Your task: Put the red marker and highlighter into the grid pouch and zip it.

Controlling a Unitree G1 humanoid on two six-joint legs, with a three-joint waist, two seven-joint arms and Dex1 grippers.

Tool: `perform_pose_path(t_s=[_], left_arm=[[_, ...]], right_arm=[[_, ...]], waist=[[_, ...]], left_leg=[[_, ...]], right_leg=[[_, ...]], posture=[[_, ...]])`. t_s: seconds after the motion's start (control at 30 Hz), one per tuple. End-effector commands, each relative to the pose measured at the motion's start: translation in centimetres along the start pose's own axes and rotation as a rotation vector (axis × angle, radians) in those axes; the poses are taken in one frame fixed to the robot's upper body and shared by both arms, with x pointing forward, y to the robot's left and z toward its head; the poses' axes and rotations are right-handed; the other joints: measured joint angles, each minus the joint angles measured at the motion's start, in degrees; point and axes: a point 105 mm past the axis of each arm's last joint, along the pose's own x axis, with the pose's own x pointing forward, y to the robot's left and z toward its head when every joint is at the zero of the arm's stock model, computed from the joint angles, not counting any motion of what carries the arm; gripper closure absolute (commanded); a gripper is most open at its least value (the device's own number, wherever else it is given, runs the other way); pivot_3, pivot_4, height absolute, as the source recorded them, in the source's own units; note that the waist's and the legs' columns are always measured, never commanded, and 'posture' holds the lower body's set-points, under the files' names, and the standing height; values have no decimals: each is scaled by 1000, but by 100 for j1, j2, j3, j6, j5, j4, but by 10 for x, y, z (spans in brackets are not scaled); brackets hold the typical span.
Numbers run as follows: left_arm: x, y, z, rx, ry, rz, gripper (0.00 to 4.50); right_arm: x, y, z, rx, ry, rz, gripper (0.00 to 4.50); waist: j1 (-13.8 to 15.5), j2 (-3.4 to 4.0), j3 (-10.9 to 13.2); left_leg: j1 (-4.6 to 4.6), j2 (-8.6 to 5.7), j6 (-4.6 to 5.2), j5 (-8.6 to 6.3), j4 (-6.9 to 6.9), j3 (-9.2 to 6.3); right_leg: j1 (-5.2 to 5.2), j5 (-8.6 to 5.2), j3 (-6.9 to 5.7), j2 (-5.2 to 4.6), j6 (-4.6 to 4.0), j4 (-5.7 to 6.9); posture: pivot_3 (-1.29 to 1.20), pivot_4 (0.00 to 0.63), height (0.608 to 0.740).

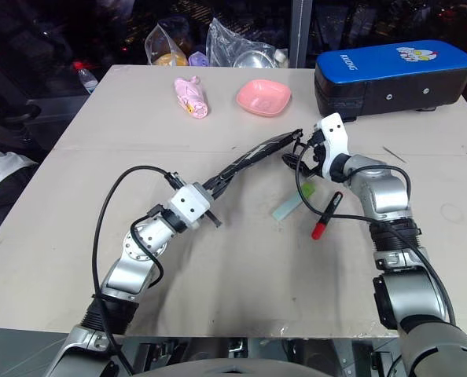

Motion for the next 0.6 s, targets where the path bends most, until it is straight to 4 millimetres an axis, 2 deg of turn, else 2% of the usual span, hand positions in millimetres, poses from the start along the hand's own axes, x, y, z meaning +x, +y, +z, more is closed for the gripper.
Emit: perform_pose_path(t_s=[0.03, 0.1, 0.17, 0.23, 0.33, 0.37, 0.4, 0.47, 0.5, 0.6], left_arm=[[0, 4, 13, 20, -43, 21, 4448], [0, 3, 13, 18, -42, 19, 4448], [-2, 0, 12, 18, -39, 1, 4500], [-3, -1, 11, 18, -36, -5, 4500], [-3, 0, 10, 18, -33, -4, 4500], [-3, 1, 10, 17, -32, -4, 4500], [-2, 0, 10, 17, -33, -3, 4500], [-2, 0, 11, 15, -33, -3, 4500], [-1, 0, 11, 14, -33, -2, 4500], [-1, 0, 11, 11, -32, -1, 4500]], right_arm=[[1, -1, 20, -42, -60, 5, 0], [2, -3, 22, -48, -69, -2, 0], [4, -5, 25, -57, -80, -12, 402], [5, -7, 27, -62, -87, -20, 1146], [5, -8, 27, -67, -92, -21, 2645], [6, -7, 27, -70, -92, -20, 2849], [6, -7, 26, -77, -89, -18, 3448], [6, -6, 25, -85, -89, -16, 4207], [6, -5, 25, -86, -90, -15, 4440], [5, -5, 26, -92, -94, -16, 4440]], waist=[[-1, 0, 0], [-6, 0, 0], [-17, 0, 0], [-35, 0, 0], [-48, 0, 0], [-57, 0, 0], [-63, 0, 0], [-81, 0, 0], [-92, 0, 0], [-117, 0, 0]], left_leg=[[0, 0, 0, 0, 0, 0], [0, 0, 0, 0, 0, 0], [0, 0, 0, 0, -1, 0], [0, 1, 0, 0, -3, 1], [0, 2, 0, 0, -4, 0], [0, 2, 0, 0, -4, 0], [0, 2, 0, 0, -4, 0], [0, 2, 0, 0, -5, 0], [0, 2, 0, 0, -5, 0], [0, 3, 0, 0, -7, -1]], right_leg=[[0, 0, 0, 0, 0, 0], [0, 0, 0, 0, 0, 0], [-1, 0, 0, 0, 0, 0], [-2, 0, 1, 0, 0, 0], [-2, 0, 0, 0, 0, 0], [-2, 0, 0, -1, 0, 0], [-2, 0, 1, -1, 0, 0], [-2, 0, 1, -1, 0, -1], [-2, 0, 1, -1, 0, -1], [-2, 0, 1, -1, 0, -1]], posture=[[0, 150, 740], [0, 150, 740], [0, 150, 740], [0, 150, 740], [0, 150, 740], [0, 150, 740], [0, 150, 740], [0, 150, 740], [0, 150, 740], [0, 150, 740]])
